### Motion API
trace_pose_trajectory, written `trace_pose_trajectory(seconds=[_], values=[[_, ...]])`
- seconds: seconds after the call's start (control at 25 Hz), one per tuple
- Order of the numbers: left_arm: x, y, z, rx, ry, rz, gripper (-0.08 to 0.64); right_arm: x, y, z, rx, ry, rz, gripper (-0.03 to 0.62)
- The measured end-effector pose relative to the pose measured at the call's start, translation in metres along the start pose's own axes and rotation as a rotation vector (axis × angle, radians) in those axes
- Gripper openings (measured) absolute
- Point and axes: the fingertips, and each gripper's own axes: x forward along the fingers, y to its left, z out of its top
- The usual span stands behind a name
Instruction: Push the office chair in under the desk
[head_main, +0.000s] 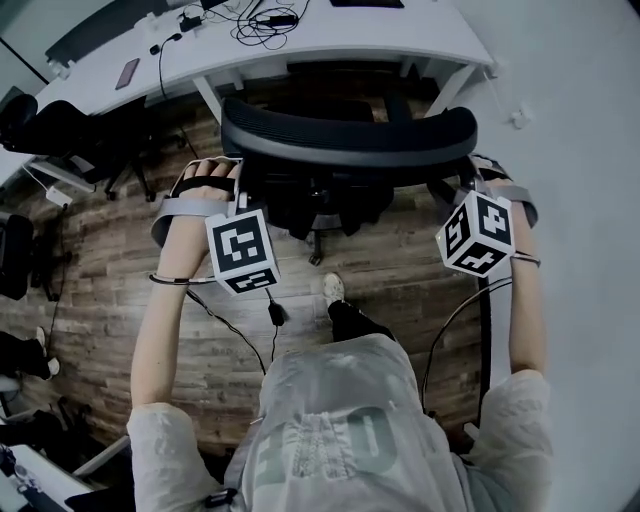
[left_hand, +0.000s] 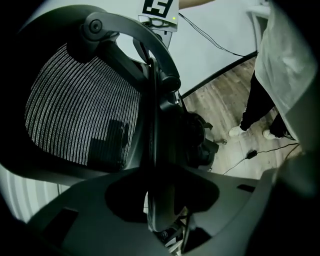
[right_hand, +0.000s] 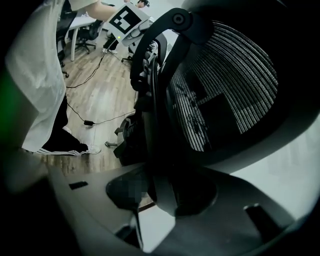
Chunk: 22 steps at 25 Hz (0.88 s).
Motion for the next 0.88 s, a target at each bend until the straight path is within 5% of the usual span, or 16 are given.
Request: trace_pose_trajectory(seconds=[0.88], values=[[0.141, 0.119, 0.017, -0.015, 0.068, 0.002, 0.164, 0.116, -0.136, -0.041, -0.011, -0.047, -0.018, 0.144]])
